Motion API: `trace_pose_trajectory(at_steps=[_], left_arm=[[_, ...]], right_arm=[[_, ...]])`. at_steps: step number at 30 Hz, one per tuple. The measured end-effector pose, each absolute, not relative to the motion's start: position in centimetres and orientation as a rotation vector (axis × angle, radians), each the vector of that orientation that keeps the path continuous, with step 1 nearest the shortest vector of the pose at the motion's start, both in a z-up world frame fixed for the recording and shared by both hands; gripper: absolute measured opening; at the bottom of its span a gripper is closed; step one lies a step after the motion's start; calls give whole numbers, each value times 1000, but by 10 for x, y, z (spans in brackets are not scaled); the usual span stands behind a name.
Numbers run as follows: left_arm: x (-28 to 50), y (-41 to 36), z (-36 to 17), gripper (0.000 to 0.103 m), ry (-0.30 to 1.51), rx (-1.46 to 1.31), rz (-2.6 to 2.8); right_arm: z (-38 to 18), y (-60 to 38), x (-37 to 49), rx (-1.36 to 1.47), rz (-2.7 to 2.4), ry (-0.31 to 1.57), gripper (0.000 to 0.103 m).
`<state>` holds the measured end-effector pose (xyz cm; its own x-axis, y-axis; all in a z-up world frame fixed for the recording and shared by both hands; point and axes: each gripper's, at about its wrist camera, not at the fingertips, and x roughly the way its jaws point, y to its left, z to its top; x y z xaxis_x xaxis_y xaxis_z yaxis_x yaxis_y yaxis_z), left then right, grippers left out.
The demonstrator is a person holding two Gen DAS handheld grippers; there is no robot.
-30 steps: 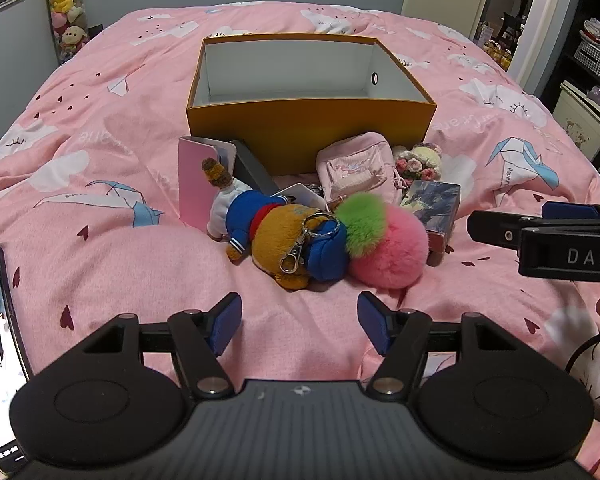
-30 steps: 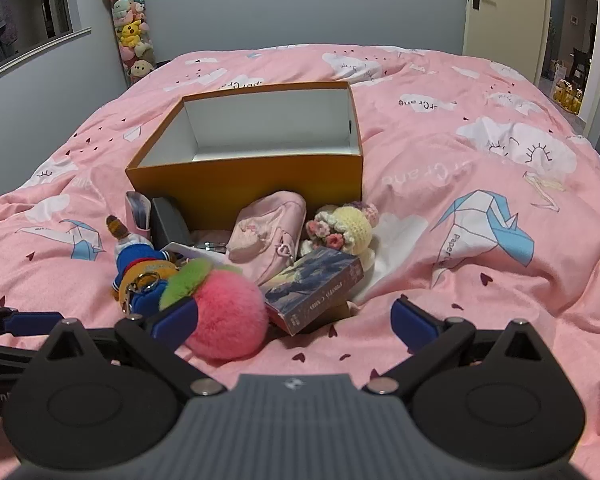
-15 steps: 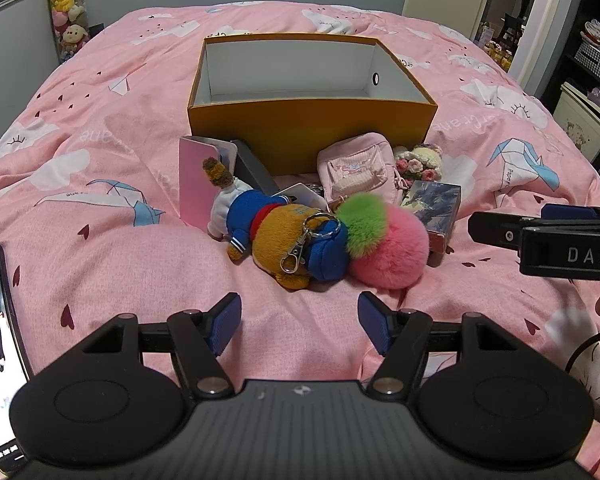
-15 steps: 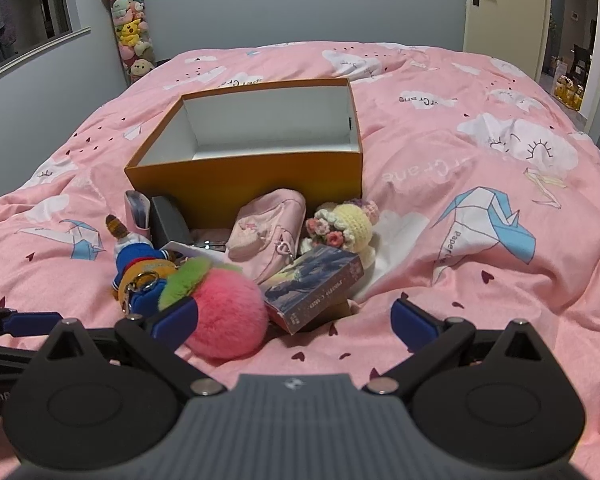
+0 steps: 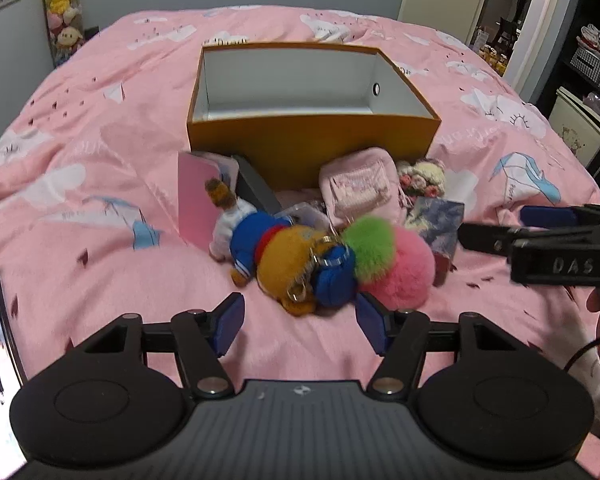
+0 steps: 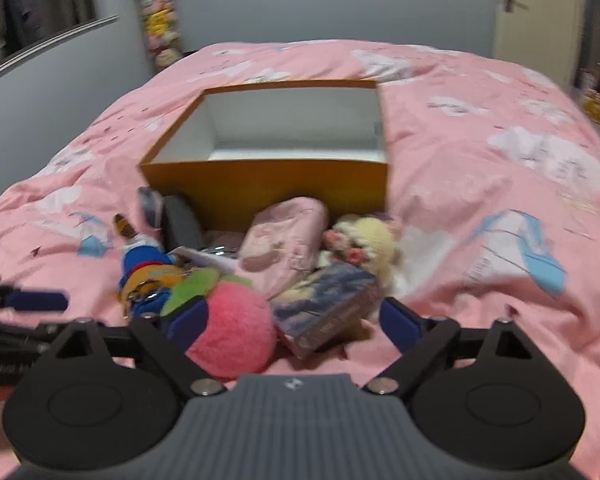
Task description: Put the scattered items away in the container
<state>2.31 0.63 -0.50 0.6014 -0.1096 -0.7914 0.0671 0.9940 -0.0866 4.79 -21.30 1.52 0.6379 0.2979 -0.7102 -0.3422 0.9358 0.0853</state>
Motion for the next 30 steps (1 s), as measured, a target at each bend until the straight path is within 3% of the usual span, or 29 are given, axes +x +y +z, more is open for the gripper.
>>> trace_pose_trajectory(at_steps=[2,6,21,24,30], left_arm=[[28,6,-8,68,913,-37,-118],[40,5,-24,56,955,-8,-166],[41,-6,-44,64,961,163,-172],[42,-5,-45,64,966,159,-177],[41,-5,-45,66,966,168,-177]], right_arm=[[10,-208,54,-70,415,820,87],[-3,-199,62,-99,500,848,74],[-34,-166,72,-294,672,856,72],[-38,-159,74,-350,695,851,65],[-52,-145,77,-438,741,885,62]])
